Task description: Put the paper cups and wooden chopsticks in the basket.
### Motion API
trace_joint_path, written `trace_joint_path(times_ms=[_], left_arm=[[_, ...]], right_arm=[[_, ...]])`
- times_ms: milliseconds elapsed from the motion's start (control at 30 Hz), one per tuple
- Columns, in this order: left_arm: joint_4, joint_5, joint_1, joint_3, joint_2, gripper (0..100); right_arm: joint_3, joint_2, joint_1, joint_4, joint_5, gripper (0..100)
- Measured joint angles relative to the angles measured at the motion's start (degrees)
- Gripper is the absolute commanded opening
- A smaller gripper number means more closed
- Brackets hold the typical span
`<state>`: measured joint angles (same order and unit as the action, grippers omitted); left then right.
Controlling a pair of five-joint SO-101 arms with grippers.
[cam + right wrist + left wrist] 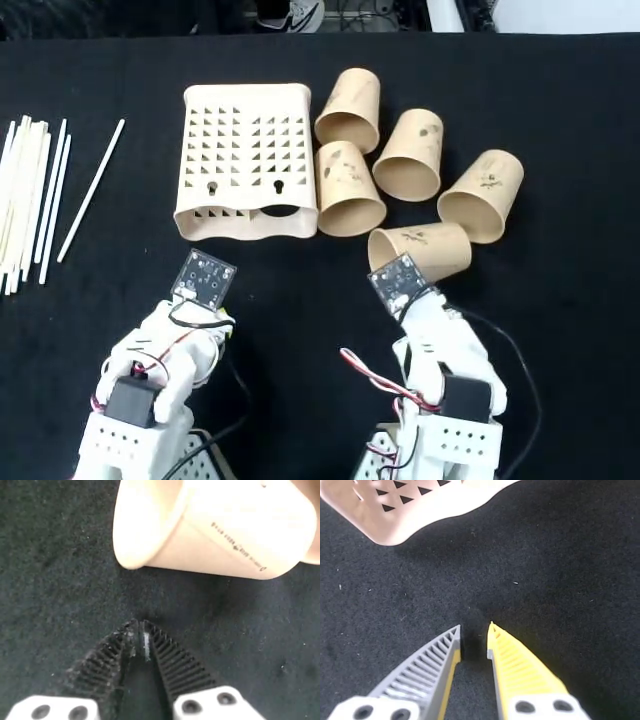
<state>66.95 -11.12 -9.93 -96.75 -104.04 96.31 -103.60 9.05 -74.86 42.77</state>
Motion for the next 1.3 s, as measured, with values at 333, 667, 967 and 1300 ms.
trace_joint_path(times_ms=[333,667,967,1300], left_arm=[[0.00,0.00,0.00,0.00,0.00,10],[0.00,0.00,0.00,0.00,0.00,10],[0.00,0.00,0.00,0.00,0.00,10],[0.00,0.00,0.00,0.00,0.00,10]], right_arm=[[-1.05,0.00,-0.97,0.09,0.88,1.5],[-21.45,0.00,-17.23,-2.81,0.79,1.5],[-26.37,3.25,-37.19,4.92,-7.91,13.8],[-25.05,10.55,-40.35,10.55,-14.24,15.9]])
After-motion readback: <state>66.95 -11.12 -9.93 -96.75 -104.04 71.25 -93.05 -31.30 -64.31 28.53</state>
